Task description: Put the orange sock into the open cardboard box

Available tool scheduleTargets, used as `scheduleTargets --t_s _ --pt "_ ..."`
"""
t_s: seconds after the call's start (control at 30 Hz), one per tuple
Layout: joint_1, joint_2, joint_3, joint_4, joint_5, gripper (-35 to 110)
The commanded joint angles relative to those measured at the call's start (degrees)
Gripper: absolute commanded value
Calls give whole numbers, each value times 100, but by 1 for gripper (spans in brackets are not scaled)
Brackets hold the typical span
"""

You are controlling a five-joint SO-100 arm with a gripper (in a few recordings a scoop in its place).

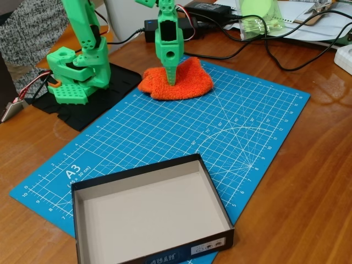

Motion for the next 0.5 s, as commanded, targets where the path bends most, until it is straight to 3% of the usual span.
scheduleTargets --t_s 0.0,0.07,0.27,0.47 --pt "114 -79 123 0 -44 20" --pt "26 -97 44 149 510 0" --pt "-62 176 -114 -26 2303 0" --pt "-694 1055 -1652 -105 4307 0"
